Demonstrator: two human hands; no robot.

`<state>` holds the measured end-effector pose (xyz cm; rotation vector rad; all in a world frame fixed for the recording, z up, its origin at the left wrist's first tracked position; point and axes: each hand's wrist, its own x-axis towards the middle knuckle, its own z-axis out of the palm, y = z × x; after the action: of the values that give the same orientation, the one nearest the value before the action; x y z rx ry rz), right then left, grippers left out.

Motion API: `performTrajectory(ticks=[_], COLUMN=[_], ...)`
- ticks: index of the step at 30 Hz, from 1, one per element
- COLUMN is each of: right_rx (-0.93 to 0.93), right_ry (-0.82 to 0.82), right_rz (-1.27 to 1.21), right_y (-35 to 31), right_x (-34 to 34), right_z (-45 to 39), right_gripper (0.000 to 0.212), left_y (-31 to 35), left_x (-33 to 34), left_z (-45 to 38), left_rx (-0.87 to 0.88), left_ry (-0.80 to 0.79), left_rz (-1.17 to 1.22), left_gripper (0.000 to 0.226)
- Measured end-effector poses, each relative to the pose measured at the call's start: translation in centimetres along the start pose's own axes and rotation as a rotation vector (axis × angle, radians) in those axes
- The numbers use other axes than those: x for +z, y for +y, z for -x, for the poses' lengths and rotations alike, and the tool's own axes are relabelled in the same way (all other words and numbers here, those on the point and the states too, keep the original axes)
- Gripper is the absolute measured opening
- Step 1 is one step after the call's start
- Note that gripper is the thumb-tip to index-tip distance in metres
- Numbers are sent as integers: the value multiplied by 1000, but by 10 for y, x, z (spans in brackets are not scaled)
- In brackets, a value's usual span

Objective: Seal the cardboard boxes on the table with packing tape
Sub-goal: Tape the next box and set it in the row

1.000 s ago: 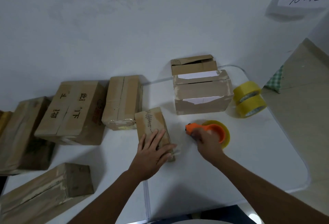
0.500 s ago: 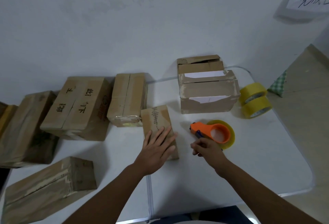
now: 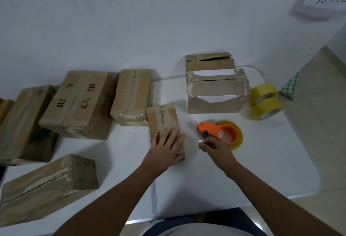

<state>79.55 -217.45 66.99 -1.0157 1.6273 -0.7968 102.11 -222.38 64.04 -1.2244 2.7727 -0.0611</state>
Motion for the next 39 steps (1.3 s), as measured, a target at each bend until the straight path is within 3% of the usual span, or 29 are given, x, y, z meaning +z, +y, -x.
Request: performTrajectory(ticks=[4,8,15,22,26,31,33,35,37,39], right_rx=[10,-34,-226,-294,-197,110,178,250,249,139], right_ry=[17,59,167,105,81,-72,-57,-6,-6,-86], right_rz=[33,93,191,310,299,255,161,-106,-288,-245], right_y=[0,3,11,17,26,22,24,20,12,3], right_x=[3,13,36,73,85,86,86,81,79,88], right_z=[-1,-3,-18,-46,-50,-55,-50,-37,-24,-11], right_gripper=[18,21,27,23,22,19,25,38,50,49], left_y=[-2,-5,-5,-5,-6,-4,-5,-6,-5,-5], left_x=[-4,-10,-2,-1,0,-1,0,1,1,0], left_z=[5,9,10,8,10,10,10,10,10,9], left_rx=[2,-113,-71,-51,-57,-61,-64,-67,-71,-71], left_ry=[-37,-10,34,54,84,83,81,81,90,110], left_rz=[90,257,201,125,111,121,116,115,119,121], left_gripper=[95,86,81,77,75,75,75,76,76,74])
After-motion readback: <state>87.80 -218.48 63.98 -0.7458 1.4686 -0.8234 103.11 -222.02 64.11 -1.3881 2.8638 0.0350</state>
